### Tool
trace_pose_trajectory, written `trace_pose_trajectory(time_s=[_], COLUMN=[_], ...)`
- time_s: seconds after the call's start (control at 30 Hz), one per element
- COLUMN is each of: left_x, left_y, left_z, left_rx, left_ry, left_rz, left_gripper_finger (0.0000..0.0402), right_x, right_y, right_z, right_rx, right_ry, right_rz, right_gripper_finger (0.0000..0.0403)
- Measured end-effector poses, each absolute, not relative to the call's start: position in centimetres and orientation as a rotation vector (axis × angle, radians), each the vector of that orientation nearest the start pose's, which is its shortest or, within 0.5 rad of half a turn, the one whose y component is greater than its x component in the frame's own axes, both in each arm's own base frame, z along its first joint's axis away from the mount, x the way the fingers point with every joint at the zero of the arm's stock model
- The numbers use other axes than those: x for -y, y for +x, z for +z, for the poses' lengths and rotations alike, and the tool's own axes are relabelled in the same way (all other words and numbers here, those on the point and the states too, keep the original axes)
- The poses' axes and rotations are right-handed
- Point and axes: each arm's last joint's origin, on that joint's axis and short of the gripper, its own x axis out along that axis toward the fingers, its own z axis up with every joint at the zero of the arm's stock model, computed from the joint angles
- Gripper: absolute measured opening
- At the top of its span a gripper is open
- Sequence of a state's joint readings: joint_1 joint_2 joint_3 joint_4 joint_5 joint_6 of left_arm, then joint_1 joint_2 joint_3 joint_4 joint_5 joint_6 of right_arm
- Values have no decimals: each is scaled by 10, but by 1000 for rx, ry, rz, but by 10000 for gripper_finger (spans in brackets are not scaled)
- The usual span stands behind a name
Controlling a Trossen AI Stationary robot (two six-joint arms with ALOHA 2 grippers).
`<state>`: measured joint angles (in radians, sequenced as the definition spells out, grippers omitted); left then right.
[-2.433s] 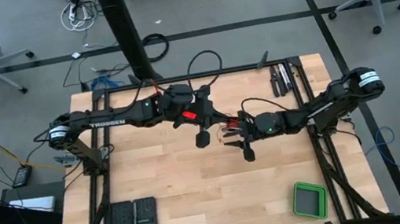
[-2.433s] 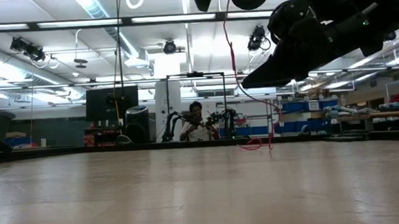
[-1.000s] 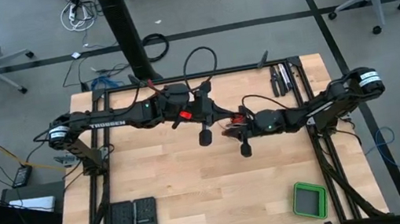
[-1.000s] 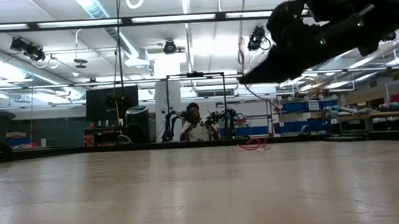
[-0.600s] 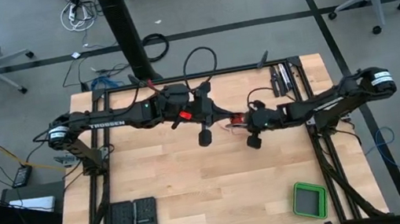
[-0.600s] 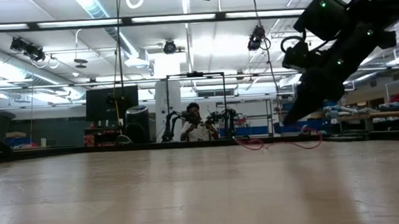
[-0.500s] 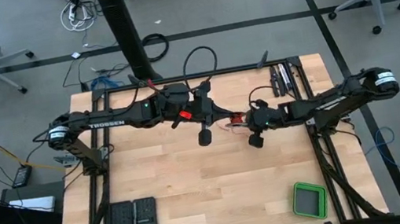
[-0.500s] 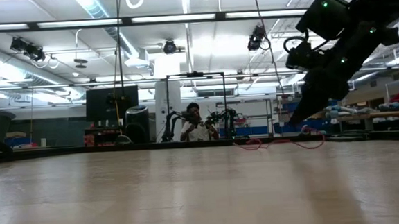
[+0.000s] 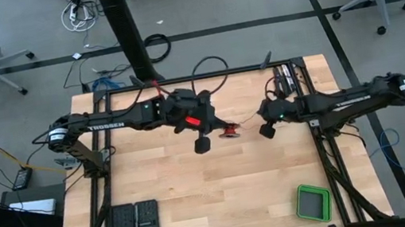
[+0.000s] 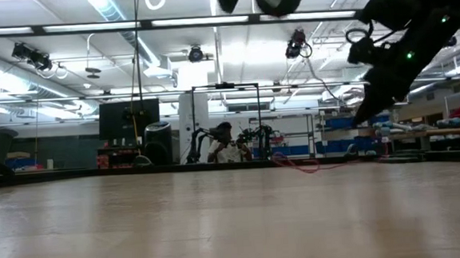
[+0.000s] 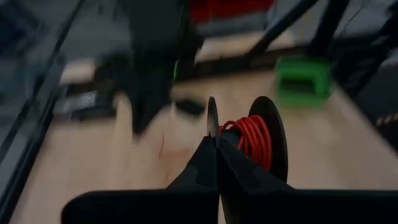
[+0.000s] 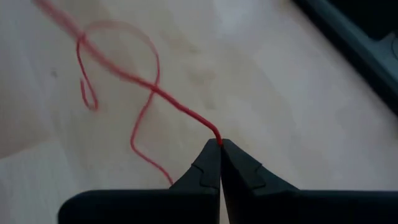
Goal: Coil cords
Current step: Coil the red wire cable onto the black spool
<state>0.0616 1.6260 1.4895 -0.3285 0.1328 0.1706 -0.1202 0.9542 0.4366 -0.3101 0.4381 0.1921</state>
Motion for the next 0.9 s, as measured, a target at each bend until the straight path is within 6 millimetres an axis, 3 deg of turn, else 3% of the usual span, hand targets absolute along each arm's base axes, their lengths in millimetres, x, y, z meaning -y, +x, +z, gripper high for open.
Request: trace_pose_trajectory(time_s=[0.37,0.63,0.9], left_x=[-31,-31,-28], left_y=[363,372,373], left_z=[322,297,285], left_rx=[-748,-862,-924], left_ry=[196,181,139], left_rz=[225,216,181], left_gripper_finger=[1,1,1], right_x=[32,28,20], right_y=[156,151,152], right_z=[223,254,270], right_rx=[-438,-293,-173], right_ry=[74,46,54], right_rz=[-582,-559,-433], right_gripper_finger=[1,1,1])
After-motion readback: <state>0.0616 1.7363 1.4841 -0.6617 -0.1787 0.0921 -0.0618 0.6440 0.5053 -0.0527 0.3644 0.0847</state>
